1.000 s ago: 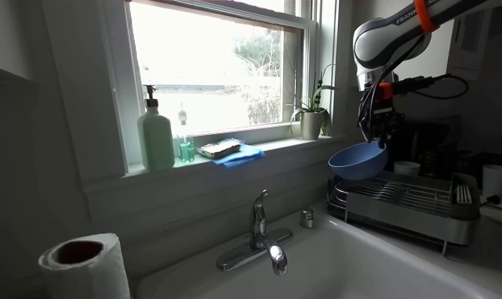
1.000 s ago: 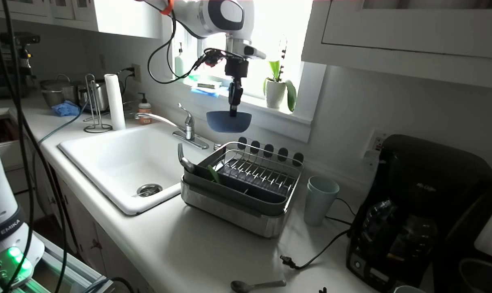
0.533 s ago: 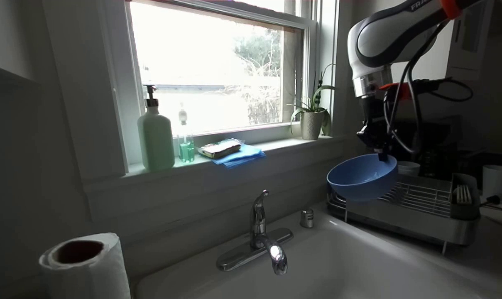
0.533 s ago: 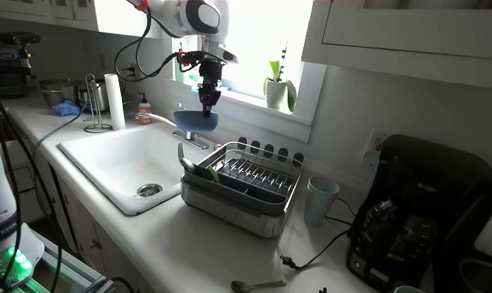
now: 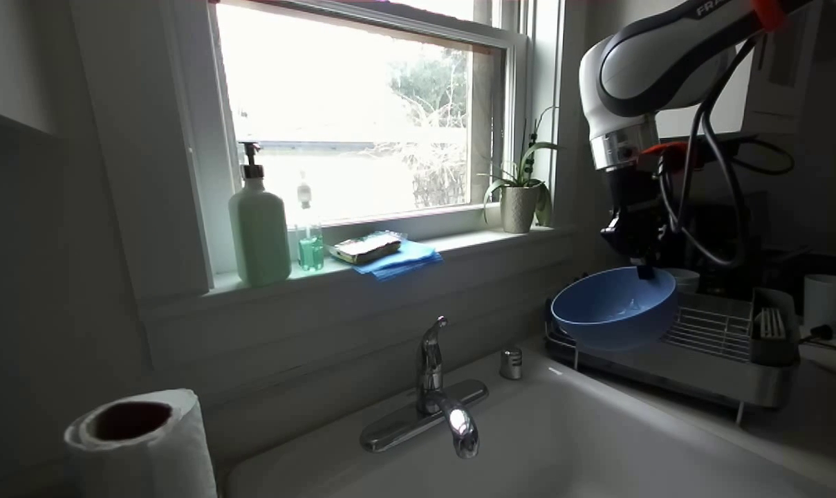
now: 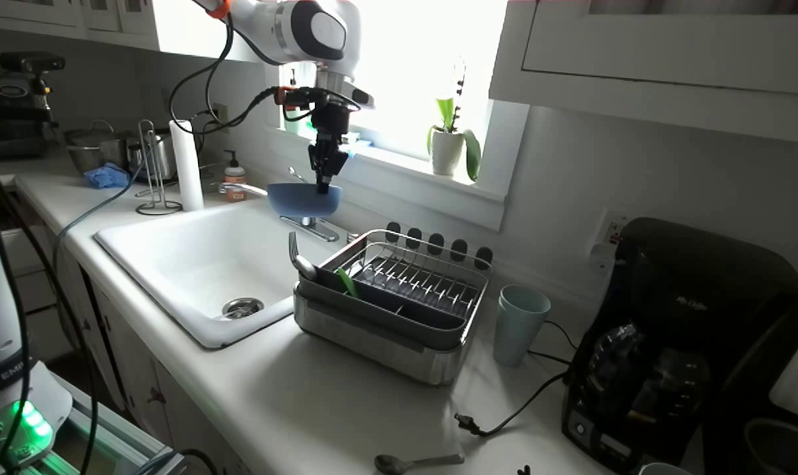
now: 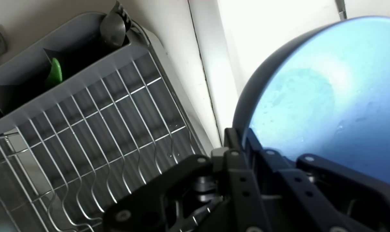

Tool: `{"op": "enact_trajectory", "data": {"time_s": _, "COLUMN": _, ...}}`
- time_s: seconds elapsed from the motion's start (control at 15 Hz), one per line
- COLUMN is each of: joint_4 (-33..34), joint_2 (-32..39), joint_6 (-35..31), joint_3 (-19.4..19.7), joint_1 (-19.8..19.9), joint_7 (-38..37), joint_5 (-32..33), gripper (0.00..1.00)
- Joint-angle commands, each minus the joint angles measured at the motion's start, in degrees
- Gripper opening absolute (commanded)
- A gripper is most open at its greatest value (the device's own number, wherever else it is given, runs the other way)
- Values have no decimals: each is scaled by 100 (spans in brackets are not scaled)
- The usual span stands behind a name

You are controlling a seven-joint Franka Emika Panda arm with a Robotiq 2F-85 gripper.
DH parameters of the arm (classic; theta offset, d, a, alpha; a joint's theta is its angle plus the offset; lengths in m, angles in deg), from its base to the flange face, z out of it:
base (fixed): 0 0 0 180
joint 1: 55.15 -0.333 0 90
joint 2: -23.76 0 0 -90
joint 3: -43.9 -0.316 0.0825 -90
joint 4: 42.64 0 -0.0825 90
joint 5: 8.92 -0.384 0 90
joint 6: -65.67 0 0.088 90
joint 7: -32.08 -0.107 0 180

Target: Pick up the blue bowl from the dish rack and put it in the sink, pick up the silver fork from the dish rack and put it in the blue bowl, close the tap

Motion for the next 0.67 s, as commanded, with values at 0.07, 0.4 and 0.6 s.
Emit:
{"op": "enact_trajectory", "data": {"time_s": 0.07, "joint_4": -752, "joint_2": -38, "joint_6": -915, "joint_3": -283, "joint_1": -204, "joint_7": 537, "joint_5": -9, "gripper": 2}}
{"op": "enact_trajectory", "data": {"time_s": 0.4, "joint_4": -1532, "joint_2": 321, "joint_6": -2584, "joint_3": -504, "joint_1": -394, "joint_7": 895, "joint_5": 9, "gripper": 2}}
{"op": "enact_trajectory", "data": {"time_s": 0.6, "joint_4": -1843, "joint_2": 647, "joint_6": -3540, "joint_3": -612, "joint_1": -444, "joint_7": 1192, "joint_5": -135, "gripper": 2}}
